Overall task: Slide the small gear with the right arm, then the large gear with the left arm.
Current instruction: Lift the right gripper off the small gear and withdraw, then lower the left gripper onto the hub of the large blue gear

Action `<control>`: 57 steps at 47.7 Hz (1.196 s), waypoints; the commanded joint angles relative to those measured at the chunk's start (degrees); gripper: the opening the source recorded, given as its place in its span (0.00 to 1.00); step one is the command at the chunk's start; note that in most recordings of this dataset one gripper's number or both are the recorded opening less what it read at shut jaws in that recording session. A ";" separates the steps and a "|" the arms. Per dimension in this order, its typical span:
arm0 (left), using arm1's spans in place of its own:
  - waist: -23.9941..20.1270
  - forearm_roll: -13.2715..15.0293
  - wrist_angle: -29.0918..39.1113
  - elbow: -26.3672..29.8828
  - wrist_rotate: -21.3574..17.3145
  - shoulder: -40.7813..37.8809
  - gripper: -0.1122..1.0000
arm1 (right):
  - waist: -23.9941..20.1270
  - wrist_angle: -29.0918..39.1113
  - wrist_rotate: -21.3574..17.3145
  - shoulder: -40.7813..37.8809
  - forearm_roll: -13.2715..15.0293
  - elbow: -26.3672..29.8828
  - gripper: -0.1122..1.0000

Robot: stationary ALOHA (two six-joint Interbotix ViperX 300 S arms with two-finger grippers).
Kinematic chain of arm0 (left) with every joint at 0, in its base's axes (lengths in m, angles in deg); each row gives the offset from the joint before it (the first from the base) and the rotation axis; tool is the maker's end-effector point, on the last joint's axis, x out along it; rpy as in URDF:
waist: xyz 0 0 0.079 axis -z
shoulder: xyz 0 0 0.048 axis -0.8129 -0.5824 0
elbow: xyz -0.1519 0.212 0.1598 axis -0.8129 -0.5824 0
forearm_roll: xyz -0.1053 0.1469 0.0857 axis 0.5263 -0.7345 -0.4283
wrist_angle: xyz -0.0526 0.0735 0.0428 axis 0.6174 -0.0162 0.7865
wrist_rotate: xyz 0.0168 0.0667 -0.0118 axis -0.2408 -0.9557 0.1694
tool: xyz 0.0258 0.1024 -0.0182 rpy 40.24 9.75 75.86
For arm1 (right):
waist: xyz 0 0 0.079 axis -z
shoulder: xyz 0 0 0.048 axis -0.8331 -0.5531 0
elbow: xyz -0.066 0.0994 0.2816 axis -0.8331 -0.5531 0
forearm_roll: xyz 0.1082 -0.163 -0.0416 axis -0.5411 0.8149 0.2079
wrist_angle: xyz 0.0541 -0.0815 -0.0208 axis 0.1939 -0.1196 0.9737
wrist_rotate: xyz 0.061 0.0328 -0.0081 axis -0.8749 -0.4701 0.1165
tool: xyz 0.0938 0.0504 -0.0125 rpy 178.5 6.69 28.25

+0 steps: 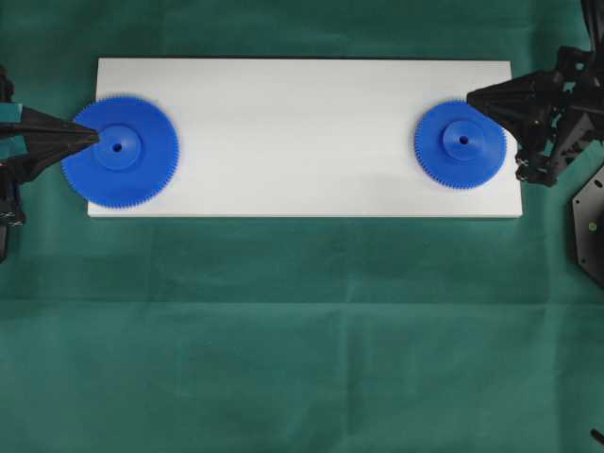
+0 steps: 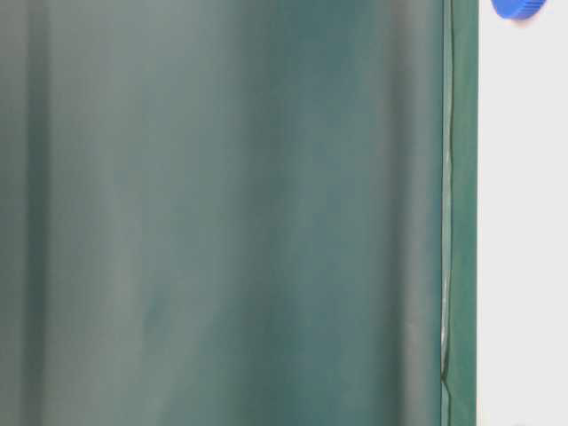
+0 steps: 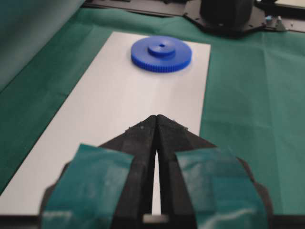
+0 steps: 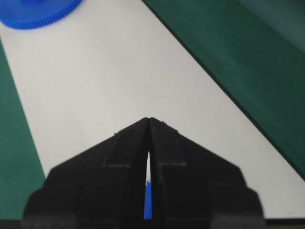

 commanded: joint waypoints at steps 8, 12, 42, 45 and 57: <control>-0.53 0.00 2.81 2.20 -0.09 -1.76 0.10 | 0.00 -0.88 0.09 0.18 0.18 0.18 0.55; -0.79 0.09 6.24 2.90 -0.09 -2.99 0.10 | 0.00 -0.97 0.09 0.18 0.18 0.35 0.55; -3.43 -0.18 28.30 12.92 -0.35 -25.84 0.10 | -1.23 -2.02 0.00 -0.35 0.18 0.26 0.55; -3.87 -0.18 29.62 13.36 -0.53 -27.51 0.10 | -1.41 -2.02 0.09 -0.35 0.18 0.18 0.55; -7.38 -0.35 35.24 13.89 -0.53 -28.56 0.10 | -1.76 -2.11 0.09 -0.35 0.18 0.00 0.55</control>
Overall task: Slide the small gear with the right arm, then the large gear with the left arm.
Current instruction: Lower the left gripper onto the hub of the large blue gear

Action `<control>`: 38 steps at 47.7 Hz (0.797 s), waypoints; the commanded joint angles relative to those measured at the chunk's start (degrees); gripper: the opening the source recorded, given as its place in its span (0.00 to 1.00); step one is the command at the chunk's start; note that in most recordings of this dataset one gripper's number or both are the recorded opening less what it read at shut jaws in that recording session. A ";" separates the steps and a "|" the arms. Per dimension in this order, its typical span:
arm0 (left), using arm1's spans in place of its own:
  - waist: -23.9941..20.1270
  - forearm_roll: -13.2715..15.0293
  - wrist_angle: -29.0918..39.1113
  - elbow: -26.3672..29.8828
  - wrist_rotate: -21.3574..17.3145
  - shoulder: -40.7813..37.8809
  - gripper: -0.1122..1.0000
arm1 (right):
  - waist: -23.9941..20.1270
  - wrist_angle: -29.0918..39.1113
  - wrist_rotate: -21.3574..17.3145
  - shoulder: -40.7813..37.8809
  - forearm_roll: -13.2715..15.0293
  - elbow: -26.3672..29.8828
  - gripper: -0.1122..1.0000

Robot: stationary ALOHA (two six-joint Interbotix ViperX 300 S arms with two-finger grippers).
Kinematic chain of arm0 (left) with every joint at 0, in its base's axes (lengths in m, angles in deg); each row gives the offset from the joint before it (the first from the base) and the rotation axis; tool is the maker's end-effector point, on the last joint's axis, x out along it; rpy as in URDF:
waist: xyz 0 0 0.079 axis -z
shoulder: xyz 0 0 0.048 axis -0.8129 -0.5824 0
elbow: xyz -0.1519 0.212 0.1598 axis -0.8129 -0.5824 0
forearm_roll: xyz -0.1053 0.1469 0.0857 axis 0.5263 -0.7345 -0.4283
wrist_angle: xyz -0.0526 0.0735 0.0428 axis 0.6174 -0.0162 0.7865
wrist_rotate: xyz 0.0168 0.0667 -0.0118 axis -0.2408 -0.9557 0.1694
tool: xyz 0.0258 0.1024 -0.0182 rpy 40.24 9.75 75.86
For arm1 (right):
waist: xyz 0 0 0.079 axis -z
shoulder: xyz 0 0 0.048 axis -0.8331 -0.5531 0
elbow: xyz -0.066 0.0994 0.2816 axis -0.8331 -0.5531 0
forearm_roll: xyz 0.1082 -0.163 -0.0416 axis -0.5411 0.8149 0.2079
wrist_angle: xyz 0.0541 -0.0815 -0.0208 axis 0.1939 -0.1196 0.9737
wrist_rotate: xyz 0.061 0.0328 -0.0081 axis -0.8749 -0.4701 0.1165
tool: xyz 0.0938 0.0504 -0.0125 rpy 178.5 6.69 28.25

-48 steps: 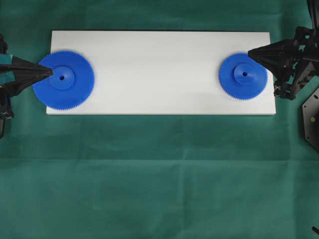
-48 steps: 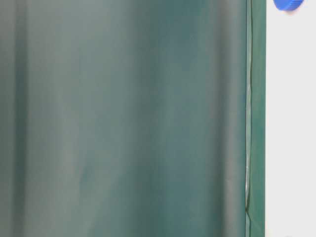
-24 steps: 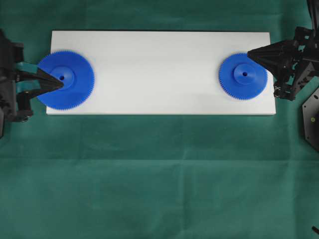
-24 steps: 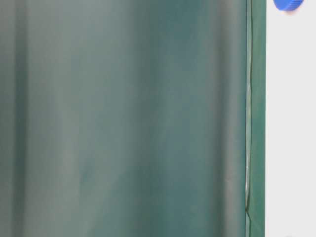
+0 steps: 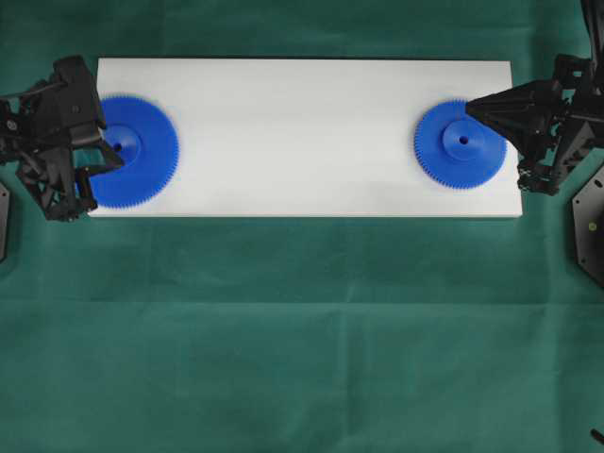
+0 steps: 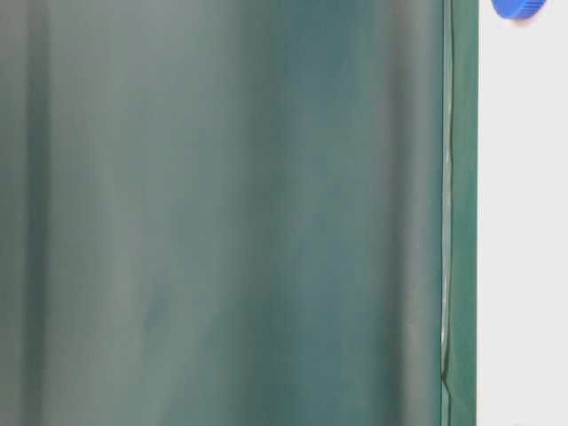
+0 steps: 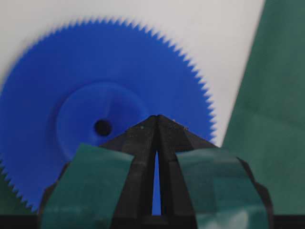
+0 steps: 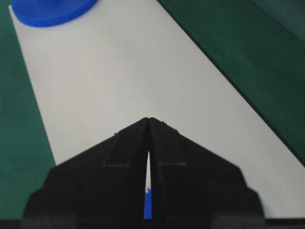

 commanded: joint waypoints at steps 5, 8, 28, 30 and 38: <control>-2.29 -0.26 0.53 1.05 -0.44 0.18 0.10 | -0.09 -0.79 0.00 -0.18 0.09 0.62 0.55; -2.81 -0.26 0.53 1.05 -0.79 -0.26 0.10 | -0.18 -0.88 0.09 -0.18 0.09 0.53 0.55; -4.22 -0.35 -5.27 -0.18 -1.85 -5.54 0.10 | -0.53 -2.02 0.00 -1.67 0.09 0.62 0.55; -4.31 -0.35 -5.62 -0.44 -1.85 -5.89 0.10 | -0.62 -2.02 0.09 -1.76 0.09 0.53 0.55; -4.39 -0.35 -7.21 -1.14 -1.85 -7.12 0.10 | -1.23 -2.20 0.09 -1.85 0.09 0.53 0.55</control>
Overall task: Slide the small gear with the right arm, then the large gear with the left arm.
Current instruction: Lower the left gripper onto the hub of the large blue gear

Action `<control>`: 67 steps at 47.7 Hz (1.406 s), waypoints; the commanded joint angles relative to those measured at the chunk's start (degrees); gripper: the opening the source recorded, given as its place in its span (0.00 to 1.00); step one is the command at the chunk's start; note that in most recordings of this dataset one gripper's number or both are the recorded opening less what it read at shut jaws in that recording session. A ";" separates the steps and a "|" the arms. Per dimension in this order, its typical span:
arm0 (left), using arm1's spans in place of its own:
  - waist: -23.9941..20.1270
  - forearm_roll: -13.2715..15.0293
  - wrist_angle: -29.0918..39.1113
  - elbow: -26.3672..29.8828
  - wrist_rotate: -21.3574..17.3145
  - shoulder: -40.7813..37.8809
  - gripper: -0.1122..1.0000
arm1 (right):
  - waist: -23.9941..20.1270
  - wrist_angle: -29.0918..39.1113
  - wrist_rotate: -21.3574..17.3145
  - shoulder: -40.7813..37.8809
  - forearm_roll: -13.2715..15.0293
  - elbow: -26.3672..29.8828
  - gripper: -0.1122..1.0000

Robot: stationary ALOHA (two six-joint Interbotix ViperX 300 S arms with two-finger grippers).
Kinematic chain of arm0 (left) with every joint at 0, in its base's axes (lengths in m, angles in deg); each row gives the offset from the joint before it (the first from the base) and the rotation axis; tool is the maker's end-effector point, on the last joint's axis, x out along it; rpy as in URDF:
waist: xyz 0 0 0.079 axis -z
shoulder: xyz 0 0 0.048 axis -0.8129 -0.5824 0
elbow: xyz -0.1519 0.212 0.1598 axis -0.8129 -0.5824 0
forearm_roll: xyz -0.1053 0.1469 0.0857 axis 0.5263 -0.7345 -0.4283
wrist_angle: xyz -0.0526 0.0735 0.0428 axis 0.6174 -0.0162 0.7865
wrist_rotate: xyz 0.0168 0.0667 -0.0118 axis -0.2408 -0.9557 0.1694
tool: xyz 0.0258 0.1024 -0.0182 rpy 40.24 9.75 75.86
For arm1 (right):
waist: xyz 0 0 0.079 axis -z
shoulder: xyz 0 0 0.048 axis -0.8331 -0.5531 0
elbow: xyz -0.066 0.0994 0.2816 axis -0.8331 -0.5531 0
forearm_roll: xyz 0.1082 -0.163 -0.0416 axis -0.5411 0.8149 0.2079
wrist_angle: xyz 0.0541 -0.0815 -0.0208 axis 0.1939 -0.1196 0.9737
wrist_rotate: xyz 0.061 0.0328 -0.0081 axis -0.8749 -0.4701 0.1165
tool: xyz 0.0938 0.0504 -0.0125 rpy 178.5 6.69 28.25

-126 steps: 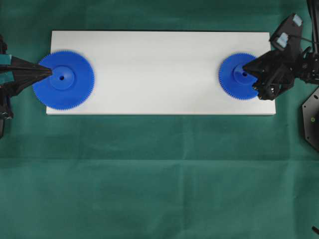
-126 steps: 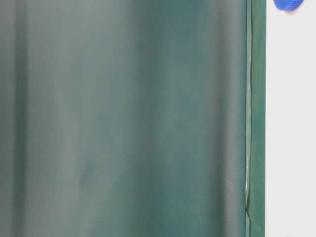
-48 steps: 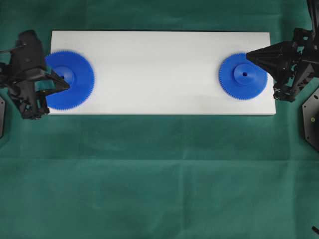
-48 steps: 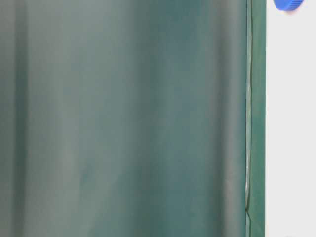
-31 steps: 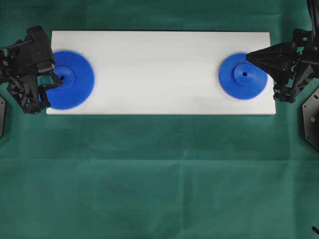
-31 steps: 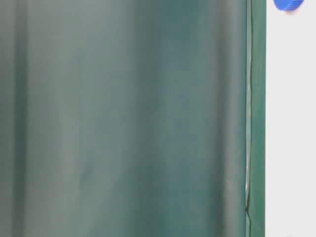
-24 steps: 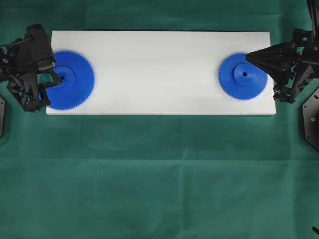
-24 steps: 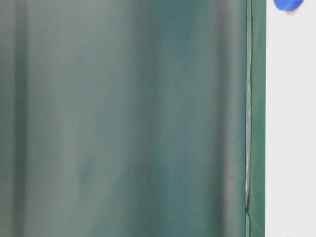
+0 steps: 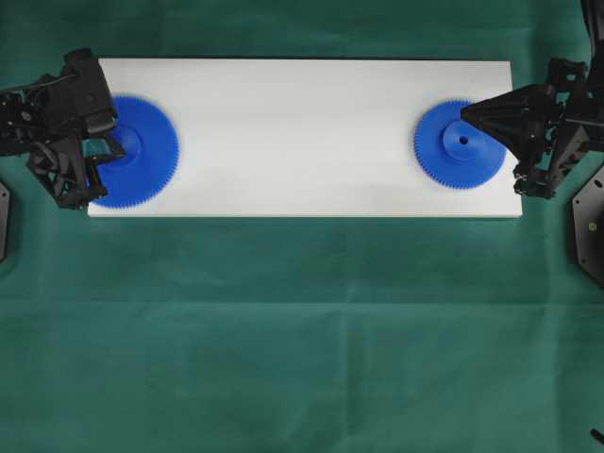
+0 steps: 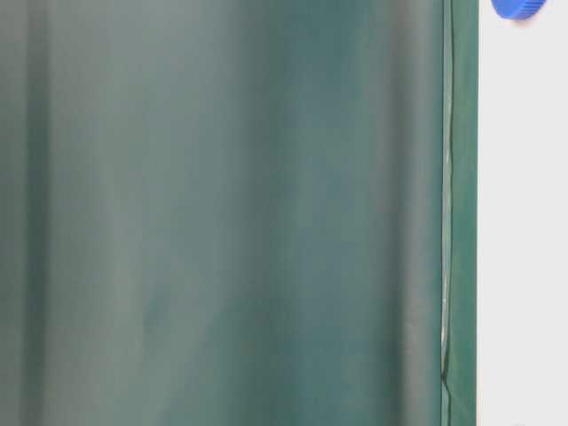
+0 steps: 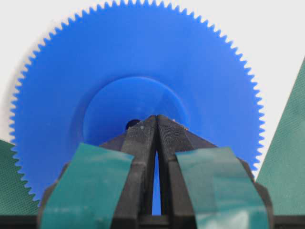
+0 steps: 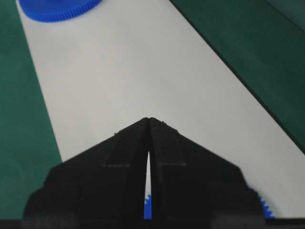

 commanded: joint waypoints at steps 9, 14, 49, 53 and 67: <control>-0.18 -0.09 -2.02 -0.79 0.09 -1.49 0.10 | -1.14 -0.62 -0.09 -0.18 0.09 0.70 0.55; -0.26 0.00 -2.20 -1.23 0.09 -1.85 0.10 | -1.58 -0.62 -0.09 -0.09 0.09 0.70 0.55; -1.23 -0.35 3.43 -0.97 -0.09 -0.18 0.10 | -2.99 -2.46 -0.26 -2.55 0.00 1.14 0.55; -1.58 -0.35 3.43 -1.05 -0.09 -0.62 0.10 | -3.08 -2.81 -0.26 -3.08 0.09 1.32 0.55; -2.20 -0.35 3.60 -0.88 -1.85 -1.76 0.10 | -4.22 -2.99 -0.26 -4.75 0.09 2.29 0.55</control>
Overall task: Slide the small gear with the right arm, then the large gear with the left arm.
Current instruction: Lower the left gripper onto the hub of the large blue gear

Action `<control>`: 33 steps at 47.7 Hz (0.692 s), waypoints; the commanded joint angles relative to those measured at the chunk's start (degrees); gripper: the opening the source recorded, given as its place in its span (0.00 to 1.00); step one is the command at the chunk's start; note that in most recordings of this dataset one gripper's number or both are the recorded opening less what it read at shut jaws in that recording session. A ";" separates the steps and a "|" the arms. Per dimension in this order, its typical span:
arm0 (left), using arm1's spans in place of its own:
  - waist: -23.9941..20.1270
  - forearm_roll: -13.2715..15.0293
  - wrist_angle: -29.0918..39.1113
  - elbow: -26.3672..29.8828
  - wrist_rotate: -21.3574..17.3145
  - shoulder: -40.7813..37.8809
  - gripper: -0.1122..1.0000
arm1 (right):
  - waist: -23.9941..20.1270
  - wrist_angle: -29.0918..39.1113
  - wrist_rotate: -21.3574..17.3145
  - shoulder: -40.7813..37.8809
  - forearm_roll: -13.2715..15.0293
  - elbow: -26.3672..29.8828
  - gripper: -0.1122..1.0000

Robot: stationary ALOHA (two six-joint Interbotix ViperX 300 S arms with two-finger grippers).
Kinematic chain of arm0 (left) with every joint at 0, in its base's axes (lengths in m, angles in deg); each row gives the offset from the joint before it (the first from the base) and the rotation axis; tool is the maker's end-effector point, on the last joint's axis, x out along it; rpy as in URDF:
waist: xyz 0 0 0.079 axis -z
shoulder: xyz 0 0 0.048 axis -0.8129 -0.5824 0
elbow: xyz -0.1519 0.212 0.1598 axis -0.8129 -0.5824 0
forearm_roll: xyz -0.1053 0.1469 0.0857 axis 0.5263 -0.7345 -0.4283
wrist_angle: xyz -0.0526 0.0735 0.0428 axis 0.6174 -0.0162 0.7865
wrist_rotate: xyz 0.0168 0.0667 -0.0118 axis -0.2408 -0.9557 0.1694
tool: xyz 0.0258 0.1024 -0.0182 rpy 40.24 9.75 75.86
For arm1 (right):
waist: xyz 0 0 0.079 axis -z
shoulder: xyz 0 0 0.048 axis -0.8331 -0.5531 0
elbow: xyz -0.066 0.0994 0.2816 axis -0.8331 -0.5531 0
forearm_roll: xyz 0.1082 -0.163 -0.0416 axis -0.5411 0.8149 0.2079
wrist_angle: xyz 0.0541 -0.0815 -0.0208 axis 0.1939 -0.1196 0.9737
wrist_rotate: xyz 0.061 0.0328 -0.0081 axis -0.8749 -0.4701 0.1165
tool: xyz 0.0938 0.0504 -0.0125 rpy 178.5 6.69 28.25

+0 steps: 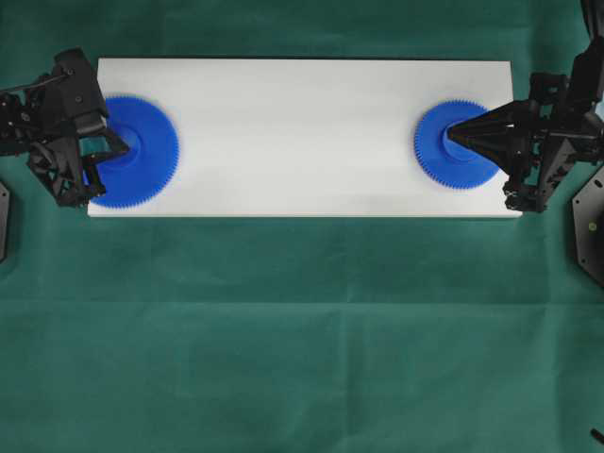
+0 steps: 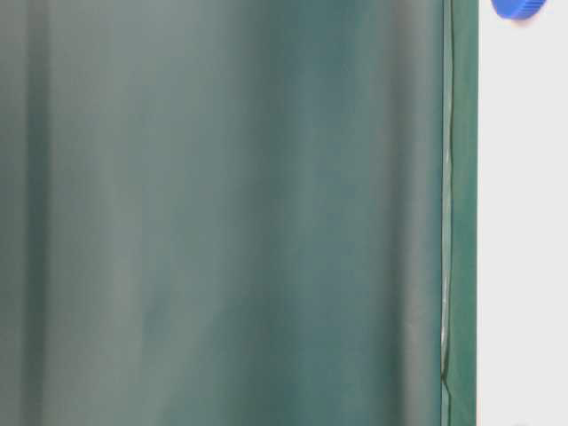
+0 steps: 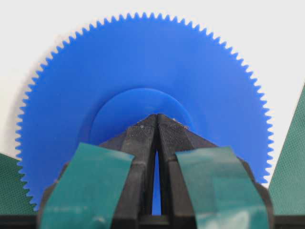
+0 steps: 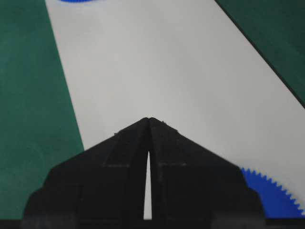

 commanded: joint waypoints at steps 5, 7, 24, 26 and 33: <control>-0.79 -0.18 1.41 0.18 -0.26 -0.88 0.10 | -0.62 -0.53 0.00 -0.26 0.09 1.67 0.55; -0.79 -0.18 2.02 0.35 -0.26 -0.88 0.10 | -0.62 -0.62 0.00 -0.26 0.09 1.67 0.55; -0.79 -0.18 4.48 1.49 -0.26 -1.76 0.10 | -0.70 -0.53 0.09 -0.26 0.09 1.67 0.55; -0.88 -0.18 4.75 1.67 -0.26 -2.02 0.10 | -0.62 -0.53 0.09 -0.26 0.09 1.67 0.55; -1.67 -0.18 8.88 2.99 -0.09 -2.81 0.10 | -0.62 -0.53 0.09 -0.26 0.09 1.67 0.55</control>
